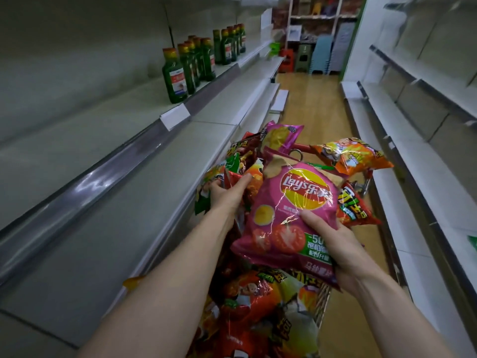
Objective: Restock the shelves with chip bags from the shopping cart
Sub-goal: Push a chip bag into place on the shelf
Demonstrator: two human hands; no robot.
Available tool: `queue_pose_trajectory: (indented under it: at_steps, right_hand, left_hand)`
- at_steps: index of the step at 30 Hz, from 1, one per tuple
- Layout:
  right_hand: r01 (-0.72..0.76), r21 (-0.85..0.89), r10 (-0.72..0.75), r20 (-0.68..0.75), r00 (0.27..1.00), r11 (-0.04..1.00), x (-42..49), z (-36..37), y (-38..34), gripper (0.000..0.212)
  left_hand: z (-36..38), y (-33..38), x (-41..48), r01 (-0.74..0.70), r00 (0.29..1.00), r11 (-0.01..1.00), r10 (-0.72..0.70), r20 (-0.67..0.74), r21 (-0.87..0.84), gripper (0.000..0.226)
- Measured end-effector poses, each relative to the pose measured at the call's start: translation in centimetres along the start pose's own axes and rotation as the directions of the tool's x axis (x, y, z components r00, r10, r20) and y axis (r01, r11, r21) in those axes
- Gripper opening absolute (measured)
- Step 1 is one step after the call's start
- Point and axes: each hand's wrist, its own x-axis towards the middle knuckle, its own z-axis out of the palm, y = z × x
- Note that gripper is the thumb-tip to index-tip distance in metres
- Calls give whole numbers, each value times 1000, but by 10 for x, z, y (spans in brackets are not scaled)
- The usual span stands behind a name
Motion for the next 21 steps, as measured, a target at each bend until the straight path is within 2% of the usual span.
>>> queue_pose_trajectory:
  at_steps: [4, 7, 9, 13, 16, 18, 21]
  right_hand:
    - [-29, 17, 29, 21, 999, 999, 8, -1, 4, 57]
    - [-39, 34, 38, 23, 999, 999, 12, 2, 8, 57]
    - [-49, 56, 48, 16, 999, 997, 12, 5, 9, 55]
    - [-50, 150, 52, -11, 999, 987, 6, 11, 6, 55]
    - [-32, 222, 29, 18, 999, 975, -5, 16, -3, 53]
    - [-11, 252, -6, 65, 998, 968, -16, 19, -11, 48]
    - [12, 255, -52, 149, 988, 967, -37, 24, -25, 42]
  left_hand:
    - [13, -5, 16, -22, 997, 997, 27, -69, 68, 88]
    - [10, -6, 20, -29, 995, 993, 41, -93, 118, 46]
    - [2, -5, 19, -49, 991, 996, 57, -122, 70, 29]
    - [-27, 5, 3, -91, 984, 985, 66, -167, -146, 14]
    - [-50, 14, -16, -104, 984, 952, 55, -172, -289, 21]
    - [-62, 17, -28, -94, 990, 942, 54, -130, -324, 26]
    - [-70, 18, -59, -51, 999, 936, 46, -25, -349, 21]
